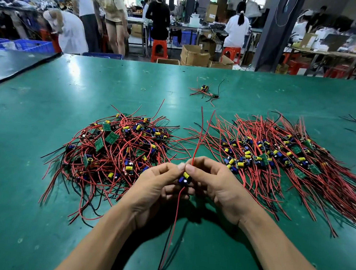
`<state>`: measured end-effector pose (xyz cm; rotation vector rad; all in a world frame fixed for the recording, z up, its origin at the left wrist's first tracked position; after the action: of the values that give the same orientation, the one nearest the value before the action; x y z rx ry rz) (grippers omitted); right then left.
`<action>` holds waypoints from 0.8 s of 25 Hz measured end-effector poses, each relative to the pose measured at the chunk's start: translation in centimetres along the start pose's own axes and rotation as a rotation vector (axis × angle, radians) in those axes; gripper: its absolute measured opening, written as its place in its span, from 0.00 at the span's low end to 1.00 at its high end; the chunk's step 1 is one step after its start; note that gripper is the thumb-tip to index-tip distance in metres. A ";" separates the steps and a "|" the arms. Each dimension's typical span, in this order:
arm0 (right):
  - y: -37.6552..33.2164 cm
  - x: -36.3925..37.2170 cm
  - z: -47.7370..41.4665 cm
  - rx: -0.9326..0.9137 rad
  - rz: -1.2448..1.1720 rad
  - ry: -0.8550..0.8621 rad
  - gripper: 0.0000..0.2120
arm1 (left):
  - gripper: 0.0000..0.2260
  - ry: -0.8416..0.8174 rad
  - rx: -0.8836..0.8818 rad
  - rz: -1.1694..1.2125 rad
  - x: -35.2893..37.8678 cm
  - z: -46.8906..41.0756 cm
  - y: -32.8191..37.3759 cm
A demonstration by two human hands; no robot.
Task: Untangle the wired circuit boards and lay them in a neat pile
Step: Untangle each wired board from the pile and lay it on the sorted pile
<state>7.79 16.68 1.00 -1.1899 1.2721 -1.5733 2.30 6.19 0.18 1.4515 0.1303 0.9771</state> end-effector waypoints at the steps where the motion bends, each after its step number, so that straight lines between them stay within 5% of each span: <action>1: -0.1 -0.5 -0.1 -0.020 0.025 0.045 0.14 | 0.11 0.008 0.000 -0.008 -0.1 0.0 0.0; 7: 0.3 -1.0 -0.2 0.000 -0.037 0.094 0.15 | 0.04 0.028 0.028 -0.150 -0.2 -0.3 -0.3; 13: 0.8 -0.5 -0.2 0.056 -0.067 0.042 0.10 | 0.11 0.068 0.077 -0.295 0.2 -0.1 -0.3; 20: 1.0 -3.6 -1.0 0.037 -0.009 0.337 0.01 | 0.09 0.026 0.070 -0.358 0.8 0.2 -0.2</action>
<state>7.80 20.11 -0.76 -0.9339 1.4414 -1.8511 3.07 6.55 0.44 1.4180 0.4321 0.7038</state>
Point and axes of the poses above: each hand's wrist, its own z-axis away from the middle knuckle, its own x-axis out of the palm, y = z × x, the point moved 7 cm from there along -z, towards the middle knuckle, and after that the axes turned 1 degree about y, right-handed, at the moved point
